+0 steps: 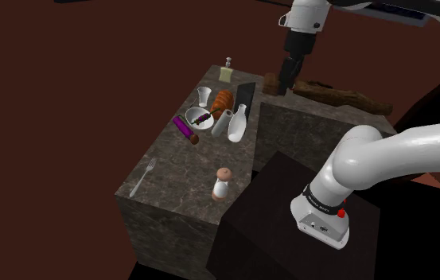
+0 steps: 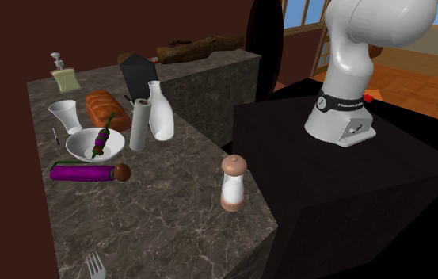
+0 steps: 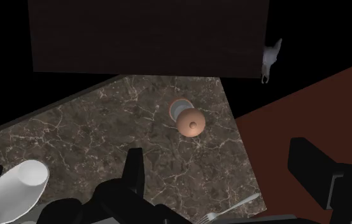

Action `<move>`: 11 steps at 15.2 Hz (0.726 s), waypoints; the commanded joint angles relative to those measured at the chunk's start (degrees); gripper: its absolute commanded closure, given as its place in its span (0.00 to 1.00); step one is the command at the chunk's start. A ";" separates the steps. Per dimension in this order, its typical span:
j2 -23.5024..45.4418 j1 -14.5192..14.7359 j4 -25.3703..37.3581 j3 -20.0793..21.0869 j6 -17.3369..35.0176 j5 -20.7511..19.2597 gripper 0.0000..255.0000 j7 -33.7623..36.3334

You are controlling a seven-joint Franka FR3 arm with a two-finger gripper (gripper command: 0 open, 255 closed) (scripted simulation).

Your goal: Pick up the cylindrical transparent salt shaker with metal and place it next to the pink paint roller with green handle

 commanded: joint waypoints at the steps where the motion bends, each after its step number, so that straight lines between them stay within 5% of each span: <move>1: 0.00 0.00 0.00 0.00 0.00 0.00 0.00 0.00; 11: 4.05 0.82 -16.61 0.44 21.95 3.23 0.00 -0.83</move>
